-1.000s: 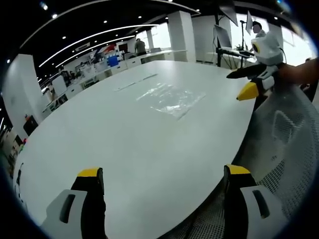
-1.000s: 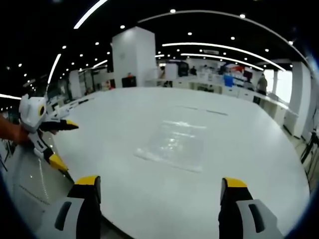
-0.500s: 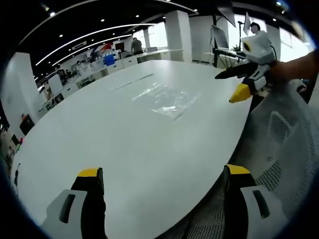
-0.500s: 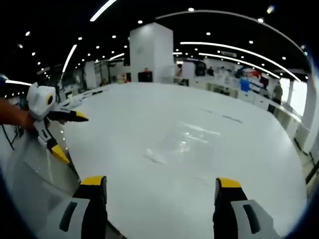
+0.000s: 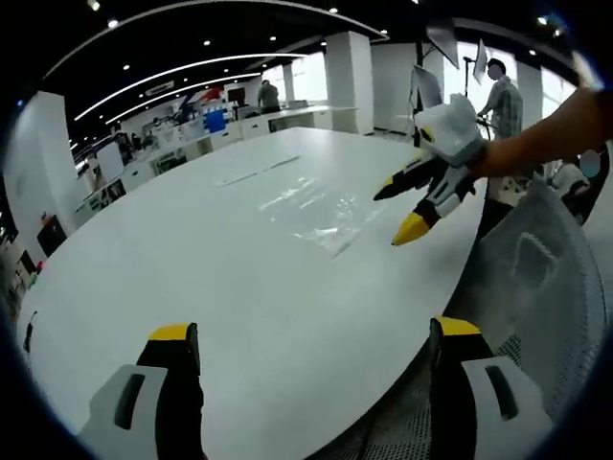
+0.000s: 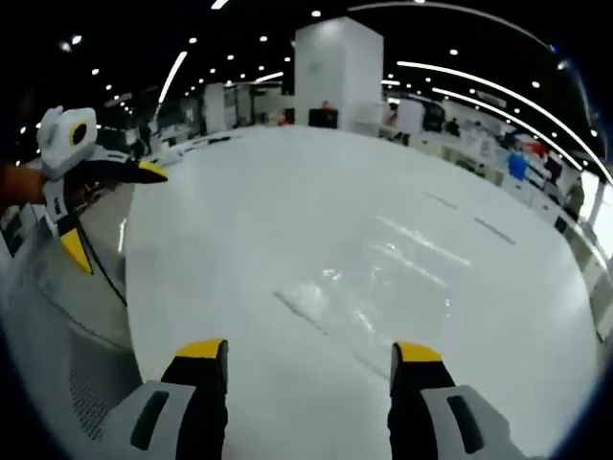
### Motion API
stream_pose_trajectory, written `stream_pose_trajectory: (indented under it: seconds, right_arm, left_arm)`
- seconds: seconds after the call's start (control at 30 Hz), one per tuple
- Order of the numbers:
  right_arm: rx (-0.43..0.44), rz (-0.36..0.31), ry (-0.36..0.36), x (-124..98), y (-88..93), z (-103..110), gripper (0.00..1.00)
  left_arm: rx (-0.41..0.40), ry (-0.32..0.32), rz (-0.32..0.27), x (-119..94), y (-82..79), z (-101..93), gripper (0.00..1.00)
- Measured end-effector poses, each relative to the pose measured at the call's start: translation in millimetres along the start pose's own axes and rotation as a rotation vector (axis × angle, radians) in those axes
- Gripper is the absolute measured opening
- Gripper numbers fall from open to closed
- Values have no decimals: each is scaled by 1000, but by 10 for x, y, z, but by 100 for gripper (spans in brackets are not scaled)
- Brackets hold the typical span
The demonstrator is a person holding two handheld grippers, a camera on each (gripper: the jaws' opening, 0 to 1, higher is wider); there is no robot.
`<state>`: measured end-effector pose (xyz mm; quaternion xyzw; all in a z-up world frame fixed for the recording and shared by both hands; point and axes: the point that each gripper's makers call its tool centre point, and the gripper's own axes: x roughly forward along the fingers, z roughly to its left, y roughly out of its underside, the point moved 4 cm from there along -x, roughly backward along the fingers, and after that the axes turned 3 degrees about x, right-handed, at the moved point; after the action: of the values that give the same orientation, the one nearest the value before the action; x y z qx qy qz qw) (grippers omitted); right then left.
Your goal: Open the resealable bag by pulling the two sides of the seal apart until the entire bag opening is separated and visibly accessible.
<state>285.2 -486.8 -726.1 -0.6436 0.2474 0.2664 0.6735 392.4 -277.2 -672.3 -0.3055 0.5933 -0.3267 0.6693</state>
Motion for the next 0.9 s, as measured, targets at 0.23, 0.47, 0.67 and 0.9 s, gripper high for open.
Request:
stream_pose_trajectory:
  seconds: [0.23, 0.47, 0.67, 0.9]
  right_arm:
    - [39, 45, 4, 63, 91, -224, 60]
    - [51, 84, -25, 155, 159, -209, 56]
    - [89, 65, -64, 176, 91, -147, 39]
    - [43, 77, -80, 172, 82, -136, 24]
  left_arm:
    - [24, 16, 14, 12, -29, -35, 99]
    - [29, 12, 23, 25, -52, -1, 98]
    - [22, 11, 23, 52, -66, 15, 97]
    - [15, 11, 26, 76, -56, 20, 97]
